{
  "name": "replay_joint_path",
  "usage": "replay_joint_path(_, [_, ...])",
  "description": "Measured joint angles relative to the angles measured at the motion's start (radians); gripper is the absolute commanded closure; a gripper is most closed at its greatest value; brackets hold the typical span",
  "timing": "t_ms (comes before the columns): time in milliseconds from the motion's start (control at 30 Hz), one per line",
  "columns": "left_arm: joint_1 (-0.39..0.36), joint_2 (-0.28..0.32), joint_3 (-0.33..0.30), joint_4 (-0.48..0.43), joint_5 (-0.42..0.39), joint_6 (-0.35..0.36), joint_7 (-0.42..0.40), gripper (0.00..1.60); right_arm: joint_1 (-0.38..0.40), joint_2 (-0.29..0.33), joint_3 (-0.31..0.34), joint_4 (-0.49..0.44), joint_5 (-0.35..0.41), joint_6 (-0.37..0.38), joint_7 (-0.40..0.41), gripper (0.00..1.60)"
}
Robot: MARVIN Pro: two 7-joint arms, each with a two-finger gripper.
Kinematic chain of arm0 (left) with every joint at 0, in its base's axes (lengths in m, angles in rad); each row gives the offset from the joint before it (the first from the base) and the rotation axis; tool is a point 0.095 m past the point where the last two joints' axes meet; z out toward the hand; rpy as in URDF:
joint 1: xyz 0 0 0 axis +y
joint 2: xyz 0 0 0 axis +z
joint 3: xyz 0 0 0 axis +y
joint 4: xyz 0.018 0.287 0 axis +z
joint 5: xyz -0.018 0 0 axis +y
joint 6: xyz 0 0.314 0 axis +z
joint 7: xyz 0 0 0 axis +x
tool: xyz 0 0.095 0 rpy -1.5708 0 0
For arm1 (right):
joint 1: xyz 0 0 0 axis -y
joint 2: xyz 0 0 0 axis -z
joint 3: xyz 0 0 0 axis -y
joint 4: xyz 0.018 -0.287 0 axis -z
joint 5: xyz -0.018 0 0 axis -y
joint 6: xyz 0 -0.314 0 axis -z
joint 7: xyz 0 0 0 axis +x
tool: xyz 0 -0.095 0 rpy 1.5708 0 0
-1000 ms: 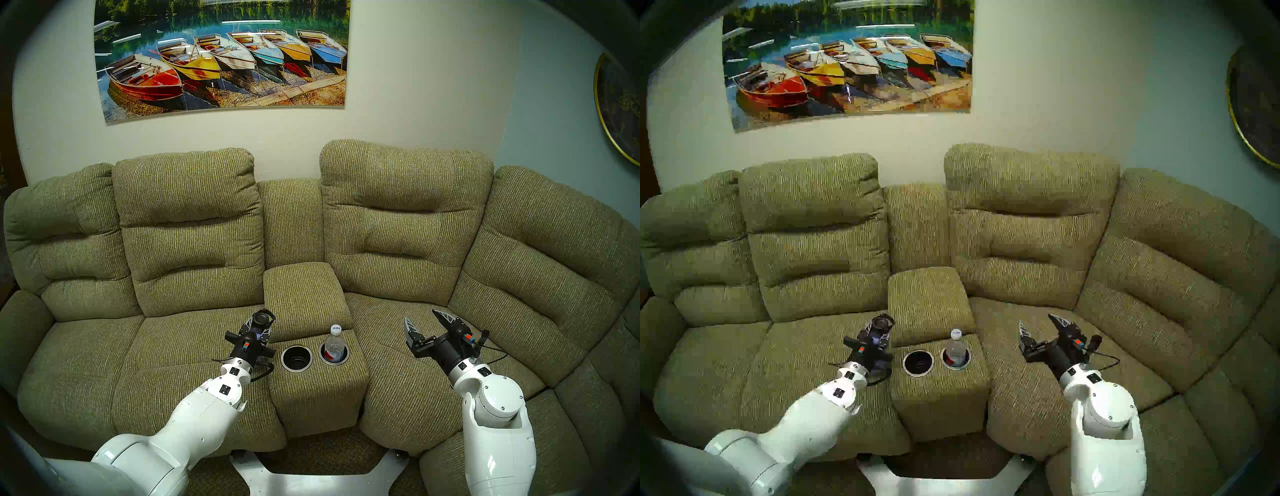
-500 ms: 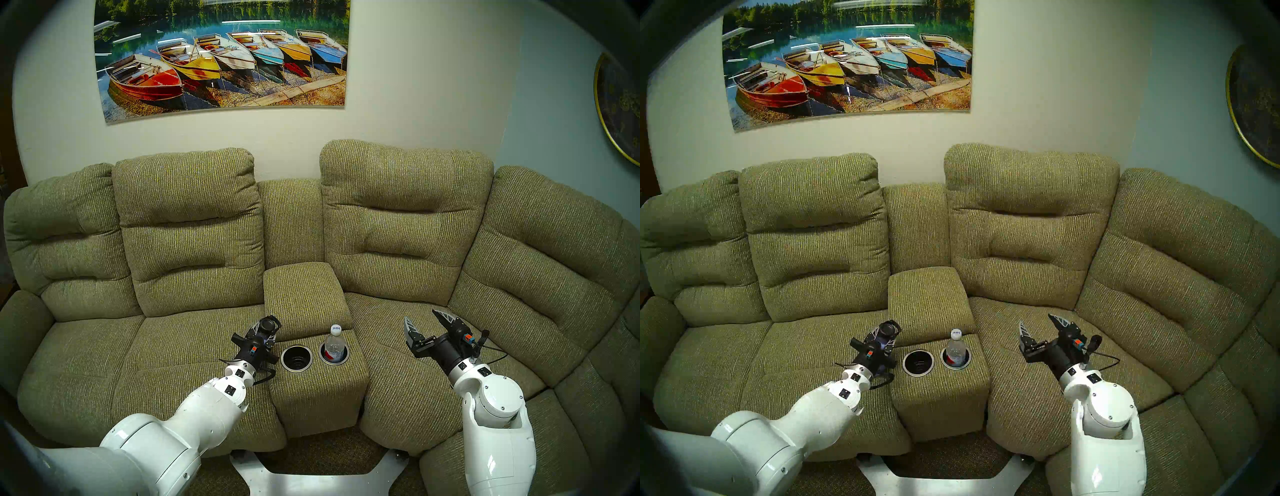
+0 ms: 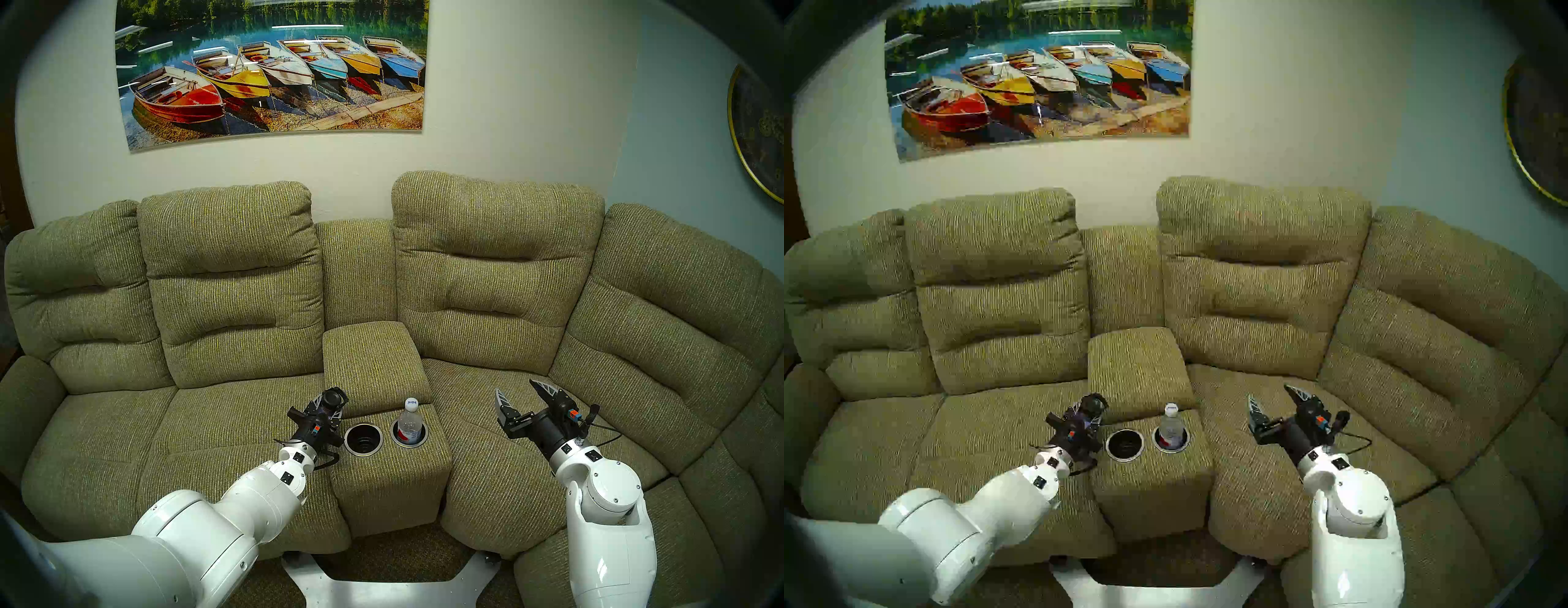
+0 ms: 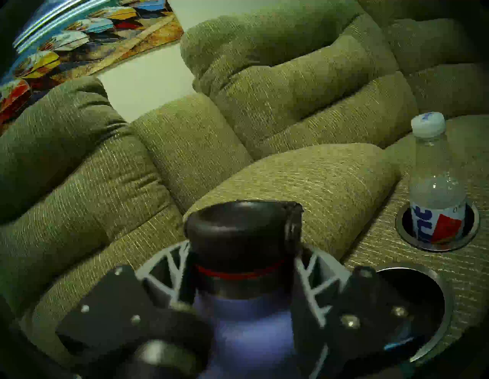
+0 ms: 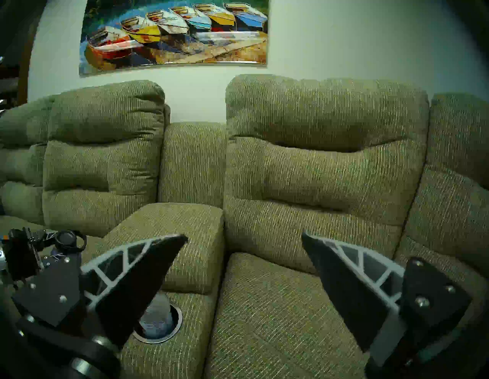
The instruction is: Take bottles out of cup holder
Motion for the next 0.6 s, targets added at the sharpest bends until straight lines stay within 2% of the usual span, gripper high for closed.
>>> replay_joint_path(233, [-0.021, -0.009, 0.006, 0.031, 0.015, -0.024, 0.029, 0.0, 0.0, 0.0, 0.0, 0.0, 0.0, 0.0, 0.0, 0.0])
replay_joint_path(600, [-0.043, -0.018, 0.006, 0.026, 0.041, -0.084, 0.112, 0.0, 0.0, 0.0, 0.0, 0.0, 0.0, 0.0, 0.0, 0.0])
